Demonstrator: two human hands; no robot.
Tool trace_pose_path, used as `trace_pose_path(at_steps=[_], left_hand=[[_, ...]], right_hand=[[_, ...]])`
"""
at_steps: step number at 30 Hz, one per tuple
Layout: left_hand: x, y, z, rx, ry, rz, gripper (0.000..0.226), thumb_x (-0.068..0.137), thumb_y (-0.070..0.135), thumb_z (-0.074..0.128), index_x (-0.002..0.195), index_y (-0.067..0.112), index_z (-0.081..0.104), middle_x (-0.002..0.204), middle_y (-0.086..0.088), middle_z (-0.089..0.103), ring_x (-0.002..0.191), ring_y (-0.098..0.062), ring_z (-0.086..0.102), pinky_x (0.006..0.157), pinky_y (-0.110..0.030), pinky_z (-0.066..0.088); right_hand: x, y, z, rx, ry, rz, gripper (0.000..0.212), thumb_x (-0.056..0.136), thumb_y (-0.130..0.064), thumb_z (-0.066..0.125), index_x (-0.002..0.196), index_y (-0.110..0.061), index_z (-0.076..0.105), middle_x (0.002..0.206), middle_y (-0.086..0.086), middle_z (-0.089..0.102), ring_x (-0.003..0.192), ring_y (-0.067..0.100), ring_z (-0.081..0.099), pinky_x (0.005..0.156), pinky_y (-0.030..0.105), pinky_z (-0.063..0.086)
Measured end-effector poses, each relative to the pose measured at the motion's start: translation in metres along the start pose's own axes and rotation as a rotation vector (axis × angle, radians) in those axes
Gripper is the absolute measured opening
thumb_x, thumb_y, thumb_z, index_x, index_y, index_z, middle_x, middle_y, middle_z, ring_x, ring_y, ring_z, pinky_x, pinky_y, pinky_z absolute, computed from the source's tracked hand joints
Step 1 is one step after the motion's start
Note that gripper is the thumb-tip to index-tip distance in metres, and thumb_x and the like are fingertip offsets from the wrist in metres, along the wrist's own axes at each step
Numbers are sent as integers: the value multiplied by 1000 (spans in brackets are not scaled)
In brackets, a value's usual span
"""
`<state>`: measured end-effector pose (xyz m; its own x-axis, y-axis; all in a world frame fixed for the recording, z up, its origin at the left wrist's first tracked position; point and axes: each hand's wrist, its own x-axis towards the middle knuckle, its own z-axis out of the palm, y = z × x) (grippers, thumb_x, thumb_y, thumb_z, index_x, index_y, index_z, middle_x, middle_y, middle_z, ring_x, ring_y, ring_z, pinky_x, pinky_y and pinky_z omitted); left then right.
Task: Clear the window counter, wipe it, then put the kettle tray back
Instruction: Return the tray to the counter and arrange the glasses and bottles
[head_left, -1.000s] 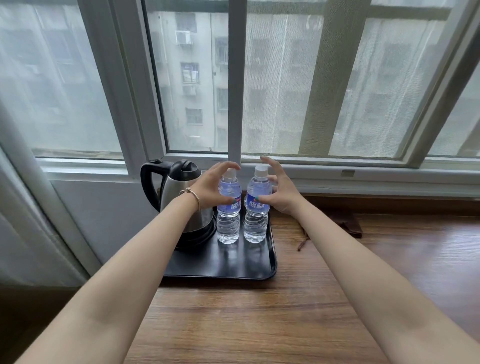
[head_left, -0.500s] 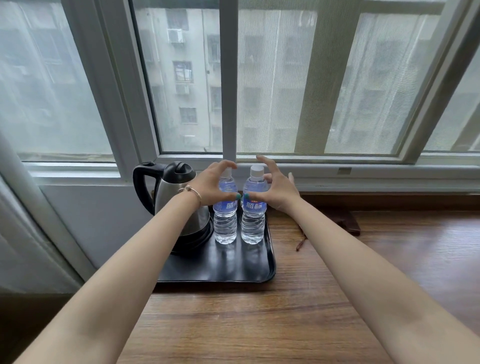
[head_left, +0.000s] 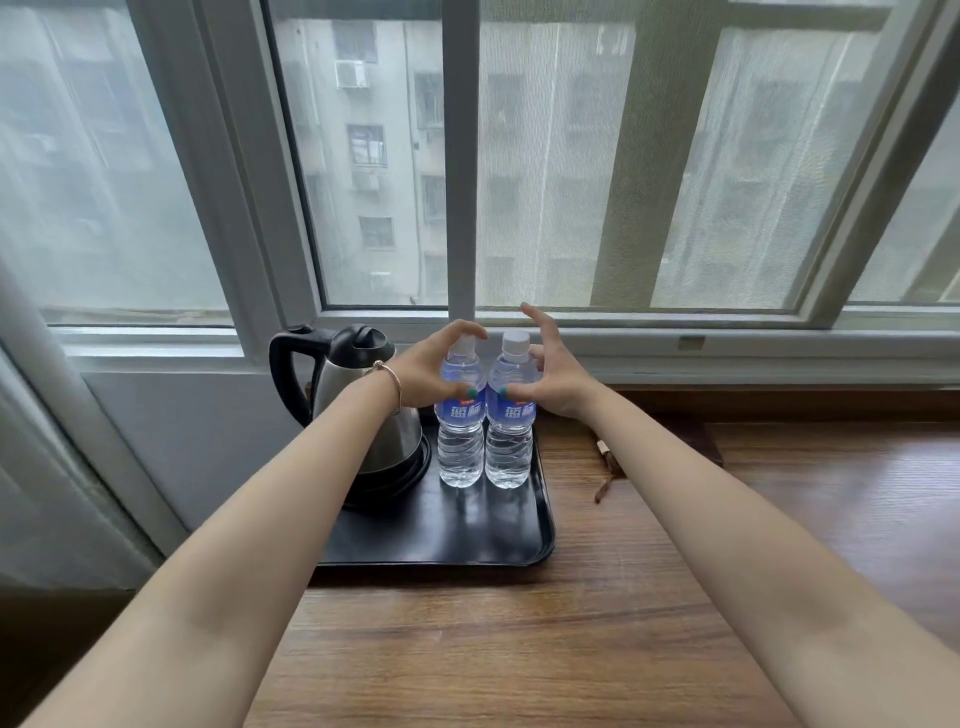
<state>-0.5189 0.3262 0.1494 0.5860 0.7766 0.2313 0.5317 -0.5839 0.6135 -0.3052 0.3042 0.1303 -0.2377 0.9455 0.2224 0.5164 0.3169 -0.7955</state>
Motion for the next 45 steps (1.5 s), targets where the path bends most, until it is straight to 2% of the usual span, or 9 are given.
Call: trace_pose_path(at_steps=[5,9,17,19,23,25,31,40,45], left_hand=[[5,6,2,129,44,-51,79,71,32,83,136,28,39,137,-3,44,128,-17,40,108,-33,34],[5,9,8,208,131,-77,80,69,27,83,138,28,41,130,-7,48,122,-20,45,96,-24,32],[1,10,7,182,133,-49,80,70,22,83,139,27,41,137,-5,48,126,-19,44,98,-22,30],[1,10,7,174,123,-61,84,71,22,83,142,28,38,138,-7,47,126,-20,43,99,-23,31],[-2,7,2,81,95,-89,86,75,25,80,147,31,32,146,1,42,131,-14,39,106,-27,34],[-4,5,1,61,90,-92,84,77,22,78,146,32,33,147,6,41,128,-9,40,106,-27,36],[-5,6,4,64,112,-103,82,76,23,79,145,32,35,147,6,42,130,-15,42,108,-36,39],[-5,7,1,34,106,-119,83,78,26,78,147,35,31,147,4,42,127,-11,41,106,-28,37],[-3,6,2,52,114,-130,81,78,23,78,145,33,35,146,4,45,132,-14,42,110,-36,37]], right_hand=[[-5,-9,-2,-85,67,45,117,49,-60,80,139,-59,5,119,-5,55,120,20,54,111,61,27],[-5,-7,-3,-147,125,49,116,59,-45,85,145,-48,8,113,-3,54,113,14,53,110,58,31],[-3,-7,2,-83,123,64,116,46,-56,78,139,-61,7,113,2,59,115,26,54,104,54,40],[-5,-8,0,-75,122,56,116,52,-49,83,143,-55,10,117,3,58,115,23,55,103,50,43],[-10,-5,-9,74,89,57,107,73,-15,83,150,-41,14,127,10,56,121,22,52,103,33,41],[-11,-6,-11,62,108,62,107,74,-14,82,151,-40,13,125,13,56,115,23,56,96,31,44],[-10,-9,-6,-73,180,62,113,66,-29,88,148,-45,13,108,2,60,100,21,61,92,45,52],[-10,-12,-1,-193,185,80,111,64,-48,84,146,-48,10,117,2,62,107,23,61,97,48,47],[-10,-14,1,-171,191,75,110,70,-34,84,148,-46,8,123,7,60,113,22,59,98,47,48]])
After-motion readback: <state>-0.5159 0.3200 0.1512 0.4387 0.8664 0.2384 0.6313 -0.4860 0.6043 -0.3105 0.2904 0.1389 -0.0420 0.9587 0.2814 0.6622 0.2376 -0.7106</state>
